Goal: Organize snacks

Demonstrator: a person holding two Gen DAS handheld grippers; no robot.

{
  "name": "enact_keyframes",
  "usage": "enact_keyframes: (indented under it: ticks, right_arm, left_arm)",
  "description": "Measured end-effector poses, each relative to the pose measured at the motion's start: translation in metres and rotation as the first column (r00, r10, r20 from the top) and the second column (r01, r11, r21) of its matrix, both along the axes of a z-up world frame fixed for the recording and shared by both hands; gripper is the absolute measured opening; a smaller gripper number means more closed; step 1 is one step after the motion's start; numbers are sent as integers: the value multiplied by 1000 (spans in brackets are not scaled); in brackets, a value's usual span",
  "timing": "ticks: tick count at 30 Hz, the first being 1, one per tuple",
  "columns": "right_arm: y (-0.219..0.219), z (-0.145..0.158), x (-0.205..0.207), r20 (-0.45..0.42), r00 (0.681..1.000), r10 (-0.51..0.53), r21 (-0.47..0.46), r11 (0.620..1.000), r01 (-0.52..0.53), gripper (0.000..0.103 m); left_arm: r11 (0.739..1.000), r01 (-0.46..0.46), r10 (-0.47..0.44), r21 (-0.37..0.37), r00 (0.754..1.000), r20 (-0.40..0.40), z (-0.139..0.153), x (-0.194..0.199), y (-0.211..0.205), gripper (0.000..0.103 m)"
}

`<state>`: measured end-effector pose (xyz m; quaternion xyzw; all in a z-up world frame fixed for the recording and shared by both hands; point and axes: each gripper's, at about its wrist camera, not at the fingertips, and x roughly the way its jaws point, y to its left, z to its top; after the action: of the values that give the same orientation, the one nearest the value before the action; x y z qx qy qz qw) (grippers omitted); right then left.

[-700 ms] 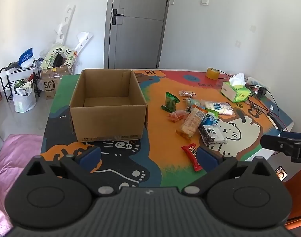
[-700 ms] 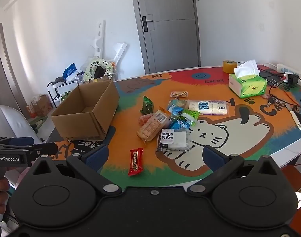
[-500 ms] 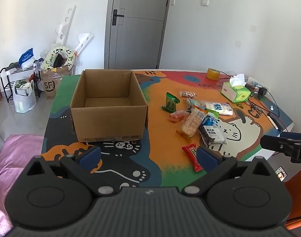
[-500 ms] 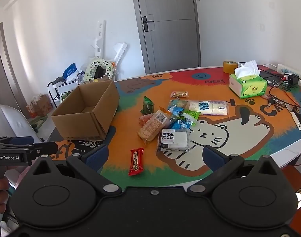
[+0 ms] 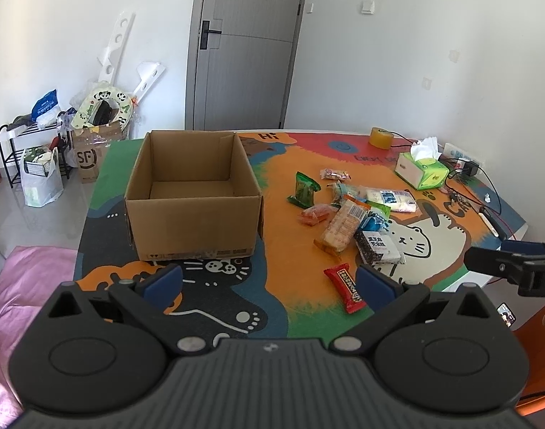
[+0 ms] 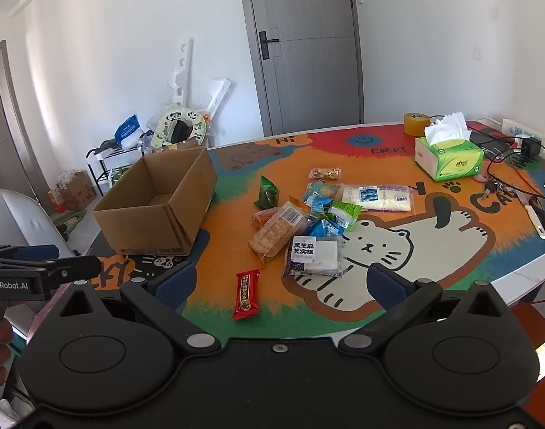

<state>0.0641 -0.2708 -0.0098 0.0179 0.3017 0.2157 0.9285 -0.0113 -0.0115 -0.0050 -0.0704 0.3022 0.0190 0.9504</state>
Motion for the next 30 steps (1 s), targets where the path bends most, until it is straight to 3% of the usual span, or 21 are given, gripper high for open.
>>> enact_keyframes:
  ticks: [13, 17, 30]
  right_arm:
    - [3, 4, -3, 24, 1000, 13, 4, 1000, -13, 103]
    - [3, 2, -3, -19, 1000, 13, 57, 998, -12, 103]
    - [0, -1, 0, -30, 999, 16, 32, 999, -15, 103]
  left_arm:
    - [1000, -1, 1, -4, 1000, 7, 2, -3, -1, 102]
    - [1000, 0, 0, -5, 1000, 7, 2, -3, -1, 102]
    - [1000, 10, -10, -7, 1000, -5, 3, 6, -6, 102]
